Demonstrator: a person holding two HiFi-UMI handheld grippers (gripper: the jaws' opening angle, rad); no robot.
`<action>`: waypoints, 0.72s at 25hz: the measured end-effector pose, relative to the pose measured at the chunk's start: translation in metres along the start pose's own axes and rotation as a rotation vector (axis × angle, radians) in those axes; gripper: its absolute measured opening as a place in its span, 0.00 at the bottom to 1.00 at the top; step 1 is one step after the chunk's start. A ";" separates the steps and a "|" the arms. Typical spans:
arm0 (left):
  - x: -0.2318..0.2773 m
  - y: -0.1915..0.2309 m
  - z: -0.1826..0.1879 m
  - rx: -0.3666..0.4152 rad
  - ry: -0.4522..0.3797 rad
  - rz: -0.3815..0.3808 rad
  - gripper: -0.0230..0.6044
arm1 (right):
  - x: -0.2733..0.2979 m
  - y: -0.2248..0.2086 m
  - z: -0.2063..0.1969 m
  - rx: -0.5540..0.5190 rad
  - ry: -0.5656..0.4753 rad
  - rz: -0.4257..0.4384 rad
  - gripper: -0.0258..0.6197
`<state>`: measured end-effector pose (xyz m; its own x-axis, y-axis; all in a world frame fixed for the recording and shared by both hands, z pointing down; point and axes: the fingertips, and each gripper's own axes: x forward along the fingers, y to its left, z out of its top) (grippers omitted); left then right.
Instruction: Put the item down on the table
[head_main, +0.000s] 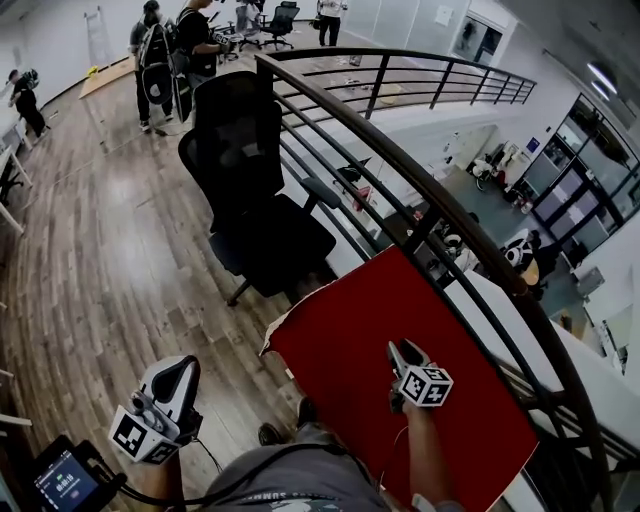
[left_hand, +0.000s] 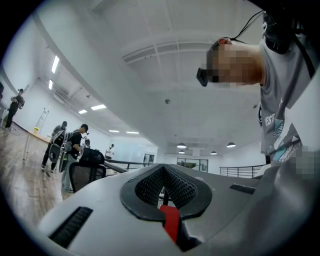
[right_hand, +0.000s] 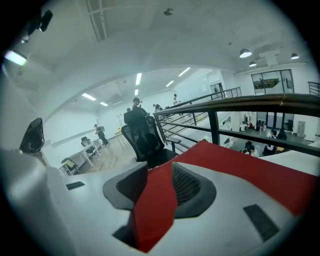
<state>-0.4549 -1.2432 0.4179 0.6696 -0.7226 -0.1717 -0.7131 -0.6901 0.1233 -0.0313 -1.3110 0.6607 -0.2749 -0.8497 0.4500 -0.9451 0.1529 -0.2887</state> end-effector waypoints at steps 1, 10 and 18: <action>-0.001 0.001 0.000 0.002 -0.006 0.002 0.04 | -0.001 0.008 0.008 -0.012 -0.023 0.012 0.26; -0.013 0.002 0.008 0.002 -0.012 0.009 0.04 | -0.038 0.083 0.091 -0.145 -0.256 0.089 0.04; -0.037 -0.012 0.022 -0.006 -0.028 -0.021 0.04 | -0.105 0.183 0.139 -0.286 -0.432 0.233 0.04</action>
<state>-0.4759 -1.2073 0.4015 0.6781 -0.7068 -0.2016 -0.6977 -0.7052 0.1257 -0.1506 -1.2640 0.4437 -0.4413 -0.8973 -0.0024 -0.8950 0.4404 -0.0711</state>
